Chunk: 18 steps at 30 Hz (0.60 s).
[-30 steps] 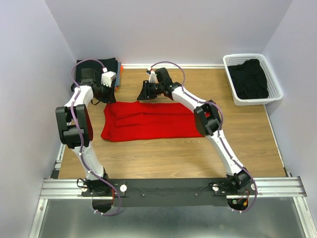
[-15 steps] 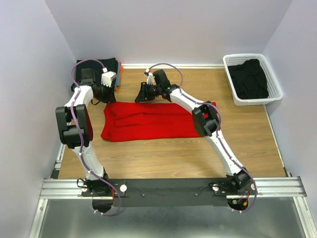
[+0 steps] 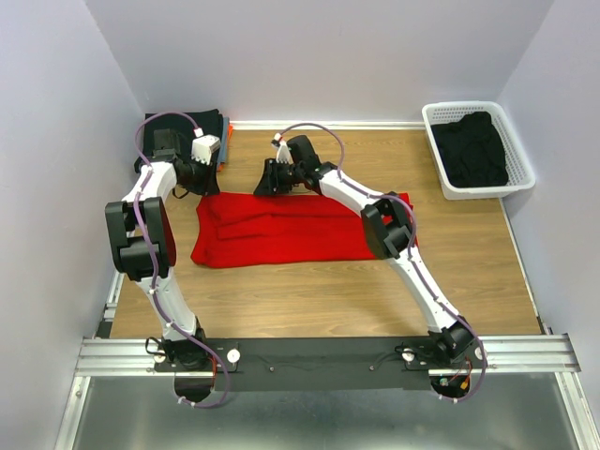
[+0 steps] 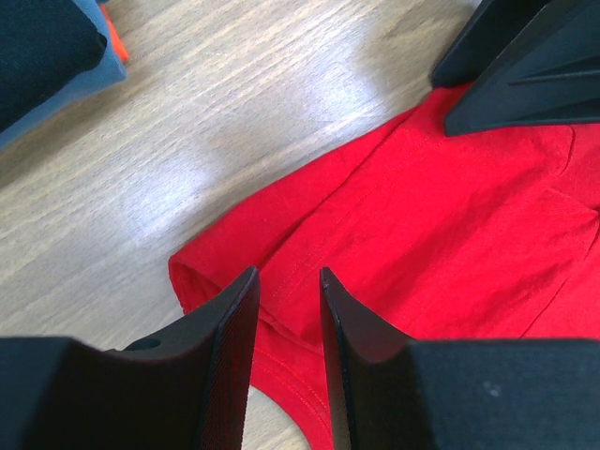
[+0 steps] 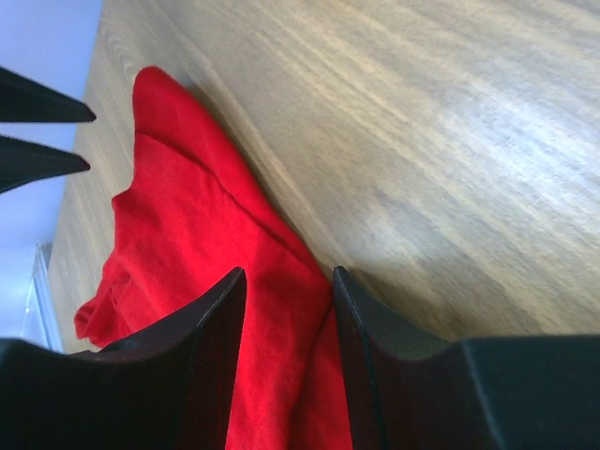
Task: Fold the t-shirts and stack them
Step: Fold the tshirt
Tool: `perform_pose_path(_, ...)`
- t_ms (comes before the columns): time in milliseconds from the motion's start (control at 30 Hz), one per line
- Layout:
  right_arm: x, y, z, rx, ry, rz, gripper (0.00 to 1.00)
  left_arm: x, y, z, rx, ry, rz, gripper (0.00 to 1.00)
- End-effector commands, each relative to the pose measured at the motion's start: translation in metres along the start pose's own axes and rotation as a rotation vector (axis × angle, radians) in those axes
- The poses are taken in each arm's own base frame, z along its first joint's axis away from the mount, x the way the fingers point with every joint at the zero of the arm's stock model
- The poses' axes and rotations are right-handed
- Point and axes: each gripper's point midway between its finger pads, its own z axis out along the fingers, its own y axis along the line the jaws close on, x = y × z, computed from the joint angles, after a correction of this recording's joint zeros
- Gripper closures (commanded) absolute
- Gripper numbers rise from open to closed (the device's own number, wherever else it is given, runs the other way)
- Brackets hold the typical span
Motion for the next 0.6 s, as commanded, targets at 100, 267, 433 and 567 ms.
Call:
perform_pose_path(100,0.000,-0.023,0.002,0.147,-0.054,0.001,0.47,-0.005,-0.001,-0.003,0.016,-0.023,-0.006,0.60)
perform_pose_path(267,-0.002,-0.017,0.001,0.123,-0.050,0.003,0.50,-0.004,-0.002,-0.001,0.025,-0.021,-0.009,0.60)
perform_pose_path(433,0.004,-0.006,0.004,0.067,-0.023,0.006,0.59,0.000,-0.001,0.001,0.024,-0.013,-0.010,0.60)
perform_pose_path(567,0.009,0.000,0.004,0.032,0.002,0.008,0.70,0.008,-0.003,0.006,0.043,0.010,-0.019,0.60)
